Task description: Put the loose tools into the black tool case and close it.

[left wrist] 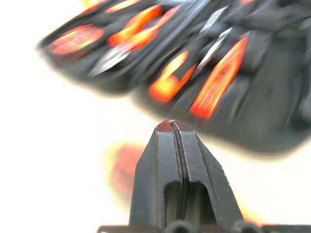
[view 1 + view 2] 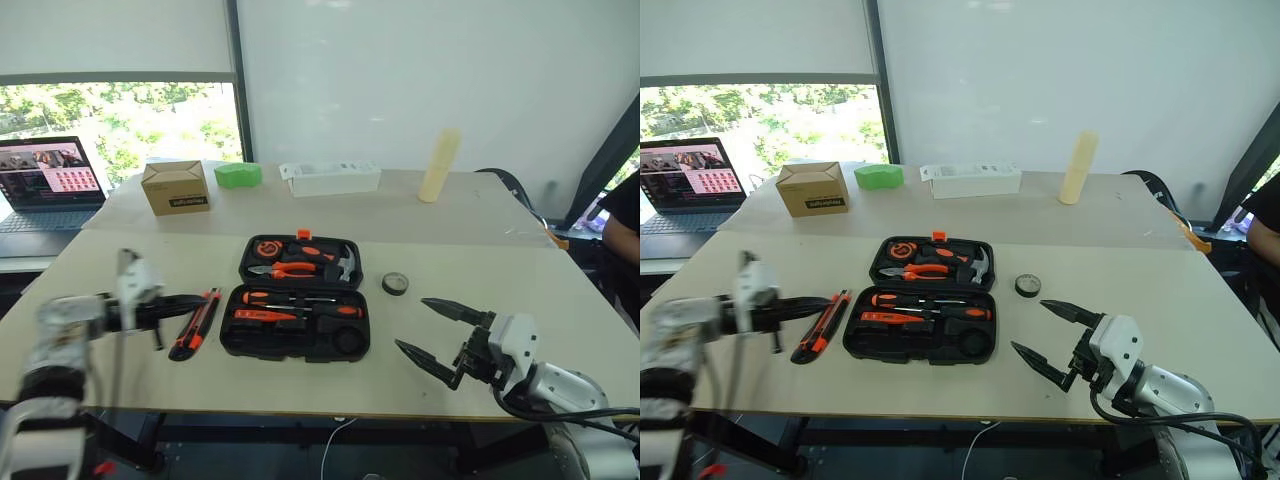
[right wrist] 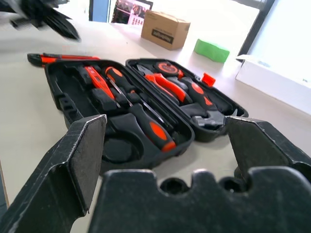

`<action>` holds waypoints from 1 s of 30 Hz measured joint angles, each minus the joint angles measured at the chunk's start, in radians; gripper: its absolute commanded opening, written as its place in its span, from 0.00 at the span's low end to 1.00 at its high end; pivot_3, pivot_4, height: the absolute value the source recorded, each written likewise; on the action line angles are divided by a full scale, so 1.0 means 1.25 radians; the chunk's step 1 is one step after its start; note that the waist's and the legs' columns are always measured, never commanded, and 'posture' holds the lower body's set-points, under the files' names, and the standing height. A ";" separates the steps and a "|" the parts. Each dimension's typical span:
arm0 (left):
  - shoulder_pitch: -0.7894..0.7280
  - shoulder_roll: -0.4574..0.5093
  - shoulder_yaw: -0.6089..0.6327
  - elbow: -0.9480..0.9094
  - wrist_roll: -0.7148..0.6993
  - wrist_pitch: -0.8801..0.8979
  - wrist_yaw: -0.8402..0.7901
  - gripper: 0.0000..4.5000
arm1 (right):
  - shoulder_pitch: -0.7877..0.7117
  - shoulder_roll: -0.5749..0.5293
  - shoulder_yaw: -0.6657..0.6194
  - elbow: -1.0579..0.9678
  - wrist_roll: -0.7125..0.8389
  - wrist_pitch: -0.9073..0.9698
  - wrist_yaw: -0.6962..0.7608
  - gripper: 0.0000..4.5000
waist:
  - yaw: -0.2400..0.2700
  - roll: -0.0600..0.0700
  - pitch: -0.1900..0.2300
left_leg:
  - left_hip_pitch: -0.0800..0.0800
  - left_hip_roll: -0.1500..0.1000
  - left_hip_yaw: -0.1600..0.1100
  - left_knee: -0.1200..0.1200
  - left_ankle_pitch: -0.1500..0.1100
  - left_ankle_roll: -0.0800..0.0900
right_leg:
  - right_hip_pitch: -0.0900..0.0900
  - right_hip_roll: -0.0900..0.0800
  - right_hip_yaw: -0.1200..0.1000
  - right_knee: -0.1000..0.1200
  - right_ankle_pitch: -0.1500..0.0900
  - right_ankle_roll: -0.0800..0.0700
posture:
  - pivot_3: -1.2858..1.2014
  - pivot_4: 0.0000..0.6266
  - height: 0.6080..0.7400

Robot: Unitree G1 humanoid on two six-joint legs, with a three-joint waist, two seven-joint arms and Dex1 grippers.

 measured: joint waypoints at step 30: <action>0.076 -0.060 -0.089 -0.478 -0.092 0.741 0.449 0.94 | -0.037 0.002 0.052 -0.010 0.013 -0.009 0.027 1.00 | 0.018 0.001 0.001 | 0.002 -0.001 -0.001 0.000 0.000 -0.004 | 0.002 0.001 -0.002 0.001 -0.002 -0.003 | 0.52 0.24 1.00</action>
